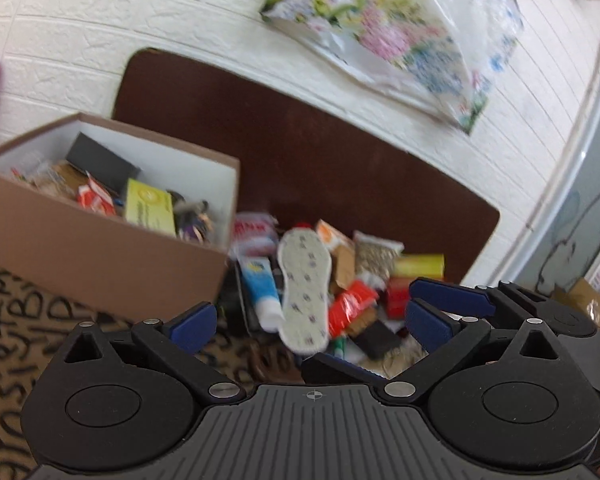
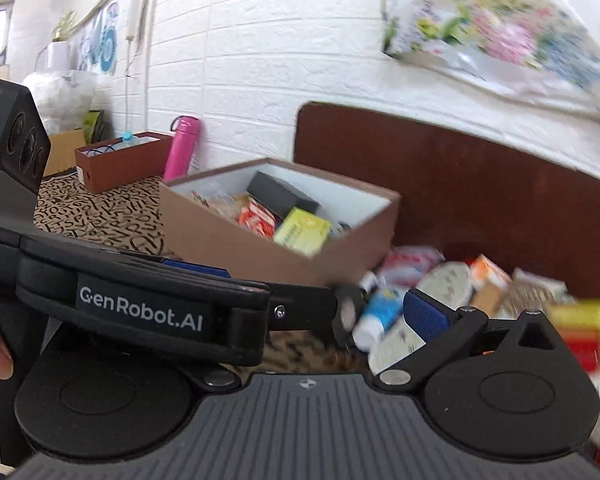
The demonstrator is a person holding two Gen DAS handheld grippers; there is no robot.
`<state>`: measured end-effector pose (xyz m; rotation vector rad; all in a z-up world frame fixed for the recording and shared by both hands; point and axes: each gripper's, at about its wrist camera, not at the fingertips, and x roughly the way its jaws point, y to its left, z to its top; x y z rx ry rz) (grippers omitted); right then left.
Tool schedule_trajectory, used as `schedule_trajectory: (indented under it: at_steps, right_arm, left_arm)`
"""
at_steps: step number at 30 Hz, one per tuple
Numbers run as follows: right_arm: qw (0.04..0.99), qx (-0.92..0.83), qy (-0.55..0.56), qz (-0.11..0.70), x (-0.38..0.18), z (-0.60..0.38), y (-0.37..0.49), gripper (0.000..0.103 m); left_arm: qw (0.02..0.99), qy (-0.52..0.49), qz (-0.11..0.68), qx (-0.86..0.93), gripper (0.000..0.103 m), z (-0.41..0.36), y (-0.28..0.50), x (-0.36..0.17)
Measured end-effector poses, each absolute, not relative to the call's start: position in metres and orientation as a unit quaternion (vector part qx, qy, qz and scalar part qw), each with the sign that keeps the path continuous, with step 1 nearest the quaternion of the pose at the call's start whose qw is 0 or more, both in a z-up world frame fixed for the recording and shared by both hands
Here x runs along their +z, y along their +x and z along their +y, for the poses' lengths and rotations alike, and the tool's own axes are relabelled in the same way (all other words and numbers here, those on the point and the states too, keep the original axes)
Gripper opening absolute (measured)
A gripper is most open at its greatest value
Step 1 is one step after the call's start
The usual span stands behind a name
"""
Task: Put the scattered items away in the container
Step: 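Open the left tool to release the charger box and withdraw, then grasp the floral drawstring pouch with the left tool and lift it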
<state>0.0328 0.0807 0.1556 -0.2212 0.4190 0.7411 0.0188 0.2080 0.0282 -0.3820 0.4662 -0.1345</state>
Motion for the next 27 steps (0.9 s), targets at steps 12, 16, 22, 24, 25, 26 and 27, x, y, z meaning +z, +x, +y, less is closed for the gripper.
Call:
schedule_trajectory:
  at_steps: [12, 16, 22, 24, 25, 26, 27]
  right_arm:
    - [0.943, 0.242, -0.075, 0.216, 0.085, -0.014, -0.015, 0.103]
    - [0.954, 0.197, -0.076, 0.213, 0.079, -0.036, -0.006, 0.103]
    - [0.963, 0.166, -0.061, 0.202, 0.071, -0.056, 0.01, 0.102]
    - [0.964, 0.159, -0.059, 0.207, 0.067, -0.055, 0.021, 0.101]
    - [0.964, 0.155, -0.06, 0.209, 0.064, -0.054, 0.026, 0.1]
    - [0.964, 0.151, -0.063, 0.21, 0.062, -0.053, 0.03, 0.099]
    - [0.964, 0.149, -0.065, 0.212, 0.059, -0.052, 0.034, 0.098]
  left_arm:
    - [0.952, -0.129, 0.262, -0.097, 0.103, 0.119, 0.006, -0.029]
    - [0.953, -0.118, 0.261, -0.103, 0.103, 0.104, 0.018, -0.03]
    - [0.954, -0.111, 0.256, -0.112, 0.103, 0.089, 0.044, -0.023]
    - [0.955, -0.096, 0.255, -0.118, 0.103, 0.083, 0.054, -0.021]
    - [0.955, -0.091, 0.254, -0.121, 0.102, 0.08, 0.058, -0.021]
    - [0.955, -0.088, 0.256, -0.125, 0.1, 0.077, 0.063, -0.022]
    - [0.953, -0.087, 0.26, -0.131, 0.096, 0.075, 0.068, -0.023]
